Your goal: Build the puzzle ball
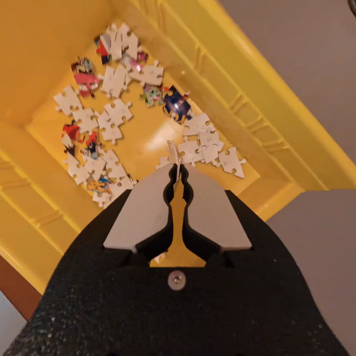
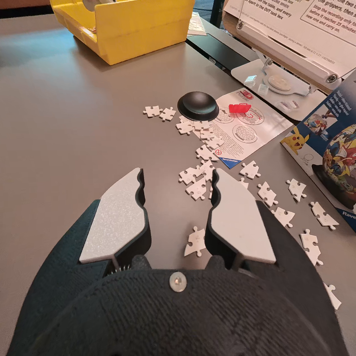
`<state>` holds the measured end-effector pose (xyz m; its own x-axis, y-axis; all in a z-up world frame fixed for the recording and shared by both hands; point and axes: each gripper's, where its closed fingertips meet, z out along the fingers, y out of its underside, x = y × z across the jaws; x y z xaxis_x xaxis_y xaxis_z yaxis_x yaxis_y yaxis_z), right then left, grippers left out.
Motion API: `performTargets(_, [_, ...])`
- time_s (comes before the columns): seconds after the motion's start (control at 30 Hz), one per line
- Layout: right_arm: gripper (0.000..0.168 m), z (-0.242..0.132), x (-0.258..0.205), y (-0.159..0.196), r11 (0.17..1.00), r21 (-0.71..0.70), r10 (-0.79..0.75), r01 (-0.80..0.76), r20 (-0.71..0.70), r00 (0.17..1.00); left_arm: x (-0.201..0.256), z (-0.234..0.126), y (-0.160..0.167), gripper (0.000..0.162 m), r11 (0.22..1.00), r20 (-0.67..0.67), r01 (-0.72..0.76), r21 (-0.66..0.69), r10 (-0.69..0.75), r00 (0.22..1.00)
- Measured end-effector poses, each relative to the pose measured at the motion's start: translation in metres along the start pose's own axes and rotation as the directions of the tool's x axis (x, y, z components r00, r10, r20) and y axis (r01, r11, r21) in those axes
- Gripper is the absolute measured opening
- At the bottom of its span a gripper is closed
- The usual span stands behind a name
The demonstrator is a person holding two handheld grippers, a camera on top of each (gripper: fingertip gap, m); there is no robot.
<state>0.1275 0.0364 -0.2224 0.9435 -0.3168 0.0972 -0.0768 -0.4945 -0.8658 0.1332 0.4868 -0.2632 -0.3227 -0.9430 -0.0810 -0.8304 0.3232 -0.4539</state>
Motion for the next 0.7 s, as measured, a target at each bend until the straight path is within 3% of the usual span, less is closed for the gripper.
performTargets(0.23, [0.068, 0.002, 0.0, 0.002, 1.0, 0.0, 0.015, -0.015, 0.007, 1.0, 0.004, 0.011, 0.015, 0.003, 0.965, 0.086, -0.249, -0.078, 0.255, 0.963])
performTargets(0.7, [0.068, 0.0, 0.002, 0.009, 1.0, -0.02, 0.007, -0.007, 0.0, 1.0, 0.003, 0.019, 0.019, 0.003, 0.961, 0.082, -0.262, -0.092, 0.269, 0.96])
